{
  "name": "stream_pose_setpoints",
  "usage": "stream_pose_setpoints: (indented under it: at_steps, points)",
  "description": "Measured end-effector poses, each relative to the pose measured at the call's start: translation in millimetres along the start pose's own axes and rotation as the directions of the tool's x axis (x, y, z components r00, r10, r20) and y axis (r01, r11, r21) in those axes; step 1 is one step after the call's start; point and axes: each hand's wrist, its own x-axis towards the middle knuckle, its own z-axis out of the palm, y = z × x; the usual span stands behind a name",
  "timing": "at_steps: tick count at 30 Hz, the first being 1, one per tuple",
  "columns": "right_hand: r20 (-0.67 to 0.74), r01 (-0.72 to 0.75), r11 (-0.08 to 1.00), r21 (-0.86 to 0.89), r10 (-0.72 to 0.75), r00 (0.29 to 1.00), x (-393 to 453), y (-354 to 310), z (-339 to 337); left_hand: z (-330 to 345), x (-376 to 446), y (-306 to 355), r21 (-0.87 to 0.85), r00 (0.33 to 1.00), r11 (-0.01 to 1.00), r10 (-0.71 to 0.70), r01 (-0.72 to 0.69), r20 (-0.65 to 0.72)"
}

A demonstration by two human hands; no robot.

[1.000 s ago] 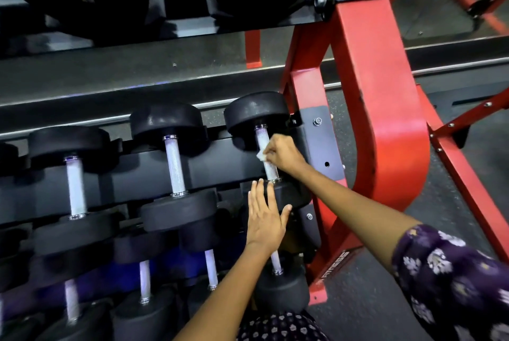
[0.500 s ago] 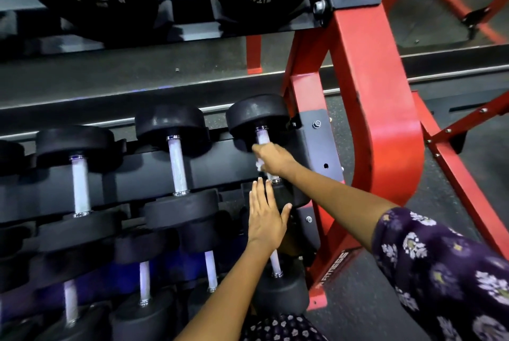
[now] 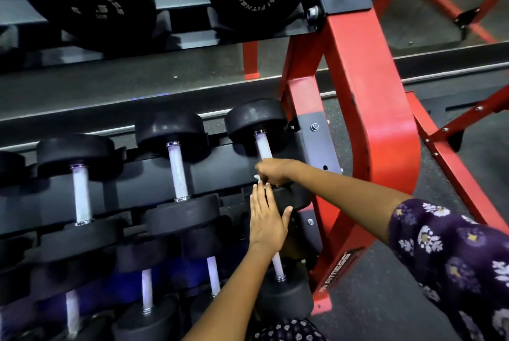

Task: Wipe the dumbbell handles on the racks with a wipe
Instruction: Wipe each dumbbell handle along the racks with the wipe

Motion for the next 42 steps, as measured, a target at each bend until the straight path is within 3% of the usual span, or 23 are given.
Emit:
stream_pose_setpoints:
  at_steps: [4,11,17,21,27,29,33,38,42]
  points:
    - [0.041,-0.048,0.975,0.217,0.040,0.998,-8.9,20.9,-12.5,0.6,-1.5,-0.4,0.003,0.999,1.000,0.018,-0.018,-0.029]
    - [-0.114,0.057,0.989,0.139,-0.041,0.993,8.0,-0.3,9.2,3.5,-0.3,-0.4,-0.015,0.999,1.000,0.003,-0.004,-0.054]
    - [-0.059,-0.033,0.936,0.352,0.057,0.997,-0.9,34.5,-2.0,3.0,-1.1,0.3,0.002,0.998,1.000,0.011,-0.011,-0.069]
    - [-0.148,0.021,0.951,0.307,0.026,0.989,3.5,13.0,14.1,4.2,-1.1,-0.5,0.018,0.997,1.000,0.019,-0.018,-0.078]
    - [-0.117,0.021,0.987,0.160,-0.002,0.993,2.4,14.0,0.3,4.5,-1.4,-0.3,0.026,0.996,0.999,0.022,-0.020,-0.085]
    - [-0.218,-0.007,0.994,0.109,0.031,0.975,4.8,13.2,-12.5,3.3,-1.7,0.2,0.027,0.997,0.999,0.019,-0.017,-0.077]
    - [-0.473,-0.060,0.985,0.165,0.132,0.871,15.5,27.3,-21.4,-0.2,0.0,2.4,0.014,0.998,1.000,0.012,-0.011,-0.060]
    - [-0.337,-0.061,0.998,0.023,0.066,0.939,5.5,31.6,14.9,-2.8,-1.8,3.1,0.013,0.999,1.000,-0.016,0.016,-0.030]
    - [-0.478,-0.038,0.976,0.215,0.139,0.867,20.4,42.2,-2.1,-2.1,0.7,3.6,0.006,1.000,1.000,-0.012,0.012,-0.014]
